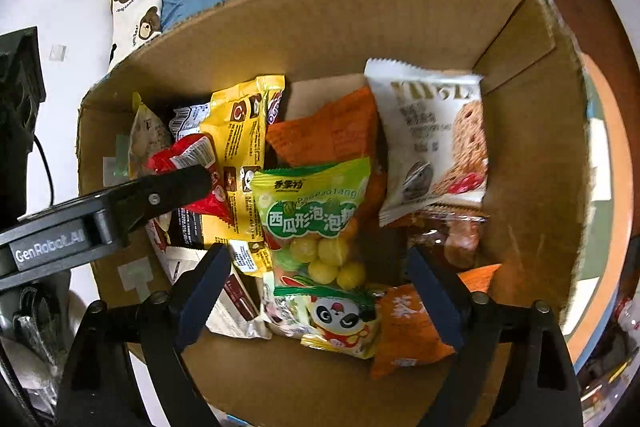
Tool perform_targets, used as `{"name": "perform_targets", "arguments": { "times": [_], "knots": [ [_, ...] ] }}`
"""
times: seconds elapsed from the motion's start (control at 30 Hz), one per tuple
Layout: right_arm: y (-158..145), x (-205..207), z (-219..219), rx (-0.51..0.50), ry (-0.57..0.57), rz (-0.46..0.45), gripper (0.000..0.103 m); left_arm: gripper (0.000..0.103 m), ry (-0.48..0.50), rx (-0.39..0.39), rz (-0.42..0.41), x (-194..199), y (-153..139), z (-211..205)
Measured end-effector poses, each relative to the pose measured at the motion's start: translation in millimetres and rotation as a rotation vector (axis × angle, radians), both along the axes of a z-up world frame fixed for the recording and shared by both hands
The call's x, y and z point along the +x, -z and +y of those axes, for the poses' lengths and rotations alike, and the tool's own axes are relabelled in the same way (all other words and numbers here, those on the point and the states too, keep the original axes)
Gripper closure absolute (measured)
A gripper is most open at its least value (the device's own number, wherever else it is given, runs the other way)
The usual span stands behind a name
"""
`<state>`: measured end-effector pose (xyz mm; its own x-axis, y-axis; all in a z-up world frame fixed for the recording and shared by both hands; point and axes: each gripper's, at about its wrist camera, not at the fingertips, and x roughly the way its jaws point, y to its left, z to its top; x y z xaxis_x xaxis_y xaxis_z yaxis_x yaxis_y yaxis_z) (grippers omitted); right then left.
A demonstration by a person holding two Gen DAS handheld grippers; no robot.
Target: Organize snacks
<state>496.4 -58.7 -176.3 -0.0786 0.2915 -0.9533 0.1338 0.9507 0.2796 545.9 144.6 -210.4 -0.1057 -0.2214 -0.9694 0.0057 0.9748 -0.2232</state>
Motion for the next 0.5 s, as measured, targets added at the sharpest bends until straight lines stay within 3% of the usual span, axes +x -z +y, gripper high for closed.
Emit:
{"name": "perform_targets", "arguments": {
  "times": [0.2, 0.5],
  "knots": [
    [-14, -9, -6, -0.054, -0.006, -0.035, 0.011, 0.015, 0.002, 0.040, -0.066, -13, -16, -1],
    [-53, -40, -12, -0.182, 0.005, -0.185, 0.011, 0.015, 0.033, 0.096, -0.178, -54, -42, -4]
  ]
}}
